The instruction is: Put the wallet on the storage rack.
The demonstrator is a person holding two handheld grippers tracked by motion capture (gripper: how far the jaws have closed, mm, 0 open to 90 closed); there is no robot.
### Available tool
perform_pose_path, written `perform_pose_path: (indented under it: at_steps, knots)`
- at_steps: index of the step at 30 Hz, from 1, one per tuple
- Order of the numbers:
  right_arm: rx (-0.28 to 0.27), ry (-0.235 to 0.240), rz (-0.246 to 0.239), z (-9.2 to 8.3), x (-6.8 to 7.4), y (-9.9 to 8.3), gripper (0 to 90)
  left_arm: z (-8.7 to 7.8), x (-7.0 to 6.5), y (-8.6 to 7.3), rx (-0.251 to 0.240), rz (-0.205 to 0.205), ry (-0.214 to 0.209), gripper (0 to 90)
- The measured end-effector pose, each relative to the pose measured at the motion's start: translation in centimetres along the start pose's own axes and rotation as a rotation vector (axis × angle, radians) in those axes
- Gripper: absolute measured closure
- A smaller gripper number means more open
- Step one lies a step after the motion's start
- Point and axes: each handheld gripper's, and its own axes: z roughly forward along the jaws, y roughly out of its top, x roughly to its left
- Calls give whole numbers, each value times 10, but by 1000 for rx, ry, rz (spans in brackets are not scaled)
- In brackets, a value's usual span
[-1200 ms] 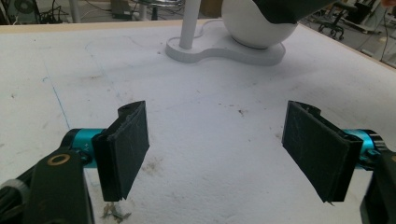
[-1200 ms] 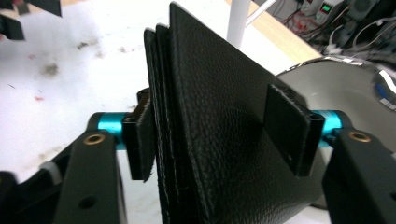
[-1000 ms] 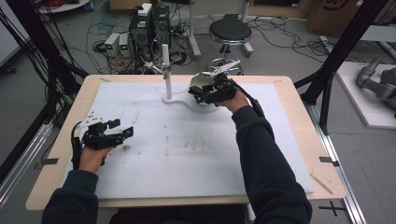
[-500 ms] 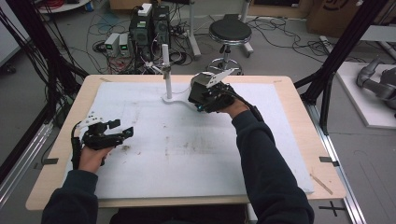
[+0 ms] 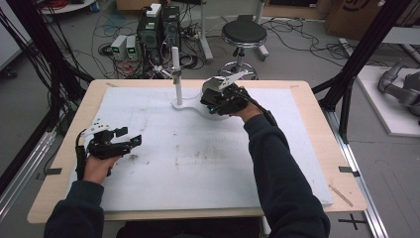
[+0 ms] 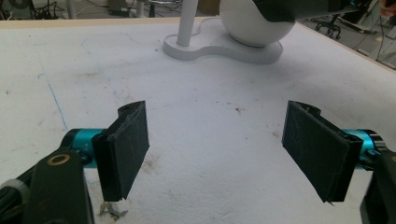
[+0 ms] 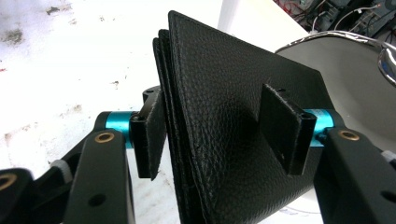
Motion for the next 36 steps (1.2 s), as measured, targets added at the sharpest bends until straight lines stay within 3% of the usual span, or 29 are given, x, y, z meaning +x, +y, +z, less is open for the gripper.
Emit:
perform_pose_path:
  at_steps: [5, 10, 15, 24, 29, 32, 33, 36]
  knots:
    - [-27, 41, 68, -5, -1, -4, 390, 0, 0, 0, -1, -3, 0, 229]
    - [-23, 38, 95, -11, -4, -11, 392, 0, 0, 0, 1, 1, -1, 228]
    - [-30, 58, 93, -16, -4, -12, 443, 0, 0, 0, -1, 1, -4, 228]
    - [-64, 24, 78, -18, -1, -18, 487, 0, -1, 0, 3, 4, -6, 228]
    - [-69, 32, 94, -19, -2, -19, 490, 1, -1, 0, 2, -1, -6, 229]
    - [-87, 36, 114, -22, -2, -21, 442, 0, 0, 0, -4, 4, -9, 228]
    - [-119, 36, 148, -28, -3, -23, 400, -1, 0, 0, -15, 4, -13, 228]
    - [-125, 32, 165, -39, -2, -28, 356, -2, -1, 1, -38, 12, -16, 221]
